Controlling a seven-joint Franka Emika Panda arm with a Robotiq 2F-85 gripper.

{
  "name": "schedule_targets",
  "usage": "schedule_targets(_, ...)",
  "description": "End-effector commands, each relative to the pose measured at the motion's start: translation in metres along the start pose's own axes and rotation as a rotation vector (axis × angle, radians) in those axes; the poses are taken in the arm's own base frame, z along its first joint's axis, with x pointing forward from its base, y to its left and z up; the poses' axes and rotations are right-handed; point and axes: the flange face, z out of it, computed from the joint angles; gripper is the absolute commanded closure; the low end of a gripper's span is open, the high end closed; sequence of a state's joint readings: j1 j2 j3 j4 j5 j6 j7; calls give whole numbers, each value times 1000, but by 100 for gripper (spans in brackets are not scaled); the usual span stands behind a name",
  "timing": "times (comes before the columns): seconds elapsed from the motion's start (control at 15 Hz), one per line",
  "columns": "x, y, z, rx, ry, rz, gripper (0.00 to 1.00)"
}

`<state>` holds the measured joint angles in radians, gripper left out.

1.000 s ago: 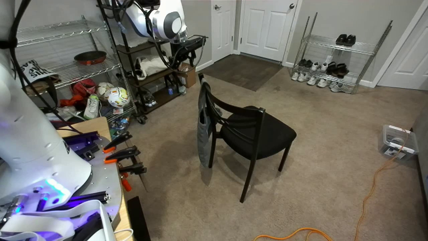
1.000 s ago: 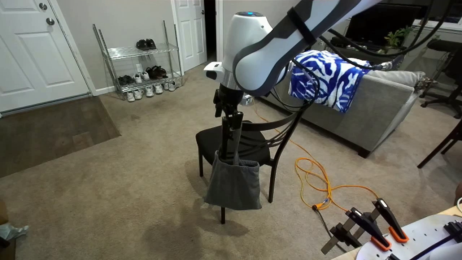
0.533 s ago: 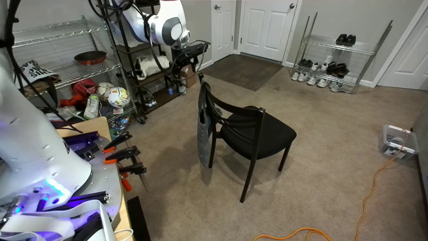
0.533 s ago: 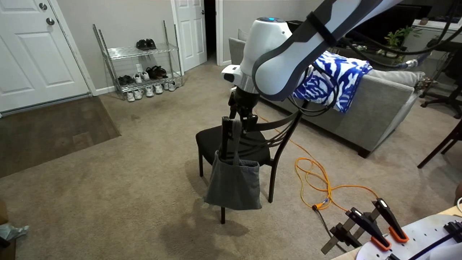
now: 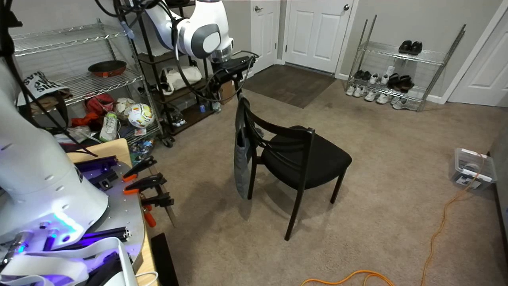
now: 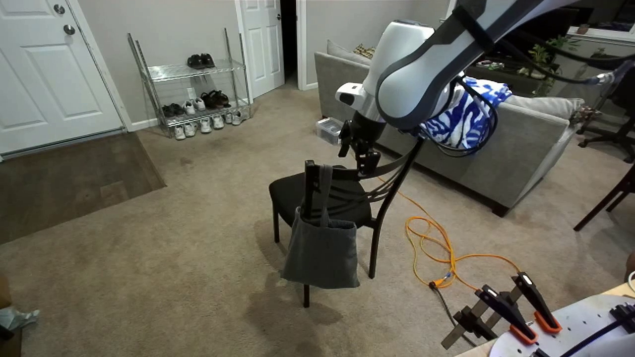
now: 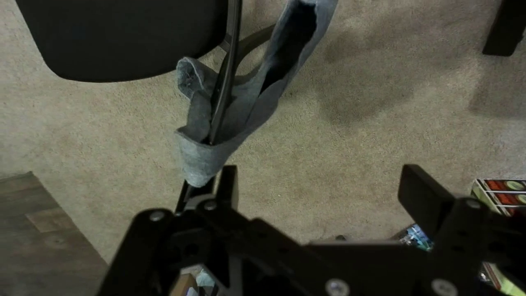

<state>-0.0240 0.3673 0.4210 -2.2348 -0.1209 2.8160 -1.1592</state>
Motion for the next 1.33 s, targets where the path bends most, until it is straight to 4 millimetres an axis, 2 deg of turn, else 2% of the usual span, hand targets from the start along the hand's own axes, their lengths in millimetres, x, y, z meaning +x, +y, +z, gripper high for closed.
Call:
schedule_targets(0.0,-8,10,-20,-6,-6,-21,0)
schedule_targets(0.4,-3,59,-23,-29,2,-13,0)
schedule_targets(0.67,8,85,-12,-10,34,-9,0)
schedule_targets(0.93,30,87,9,59,88,-31,0)
schedule_targets(1.27,33,90,27,129,86,18,0)
